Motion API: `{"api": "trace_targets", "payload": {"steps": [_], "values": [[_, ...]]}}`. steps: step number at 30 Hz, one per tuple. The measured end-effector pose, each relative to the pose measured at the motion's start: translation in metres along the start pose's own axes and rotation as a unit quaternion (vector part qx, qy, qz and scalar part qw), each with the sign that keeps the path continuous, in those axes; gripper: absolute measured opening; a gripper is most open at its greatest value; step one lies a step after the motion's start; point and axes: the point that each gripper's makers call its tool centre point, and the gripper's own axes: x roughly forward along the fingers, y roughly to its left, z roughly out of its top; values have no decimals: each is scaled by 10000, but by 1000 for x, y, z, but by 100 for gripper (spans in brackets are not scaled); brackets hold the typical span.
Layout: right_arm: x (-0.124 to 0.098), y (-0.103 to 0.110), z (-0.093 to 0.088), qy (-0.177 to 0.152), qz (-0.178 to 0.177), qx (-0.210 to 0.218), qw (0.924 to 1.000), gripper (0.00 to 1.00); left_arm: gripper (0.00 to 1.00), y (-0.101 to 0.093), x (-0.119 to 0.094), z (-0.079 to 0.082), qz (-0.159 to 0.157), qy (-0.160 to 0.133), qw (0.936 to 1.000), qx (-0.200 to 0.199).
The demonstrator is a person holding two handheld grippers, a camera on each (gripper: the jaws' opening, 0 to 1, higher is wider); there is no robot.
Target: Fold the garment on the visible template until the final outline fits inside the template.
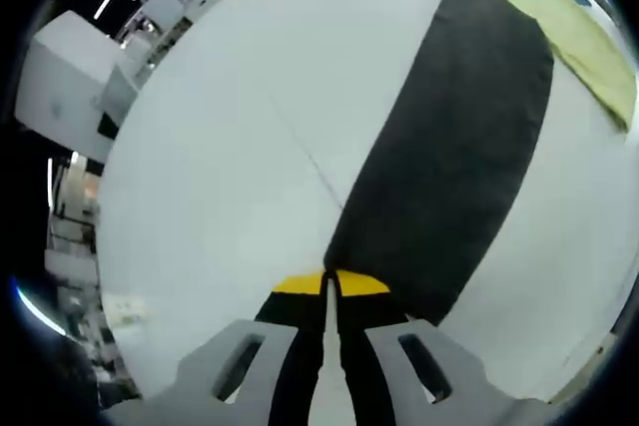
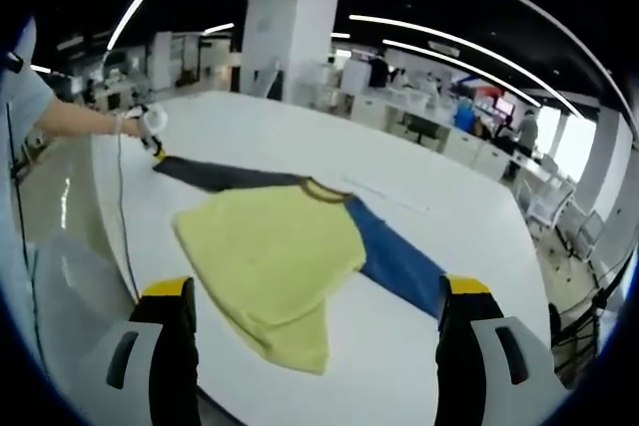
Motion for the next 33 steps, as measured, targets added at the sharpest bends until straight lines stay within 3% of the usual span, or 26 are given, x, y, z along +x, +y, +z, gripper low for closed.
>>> {"api": "trace_targets", "payload": {"steps": [11,23,33], "values": [[-7,-4,-3,-41,-105,74,9999,100,9,7,-1,-2,155,-27,9998,-111],[-10,-5,-1,-110,-151,60,9998,100,18,12,-8,-2,243,-241,9988,-355],[-10,-3,-3,-114,-144,72,9998,100,30,13,-21,8,175,-636,9960,-598]]}}
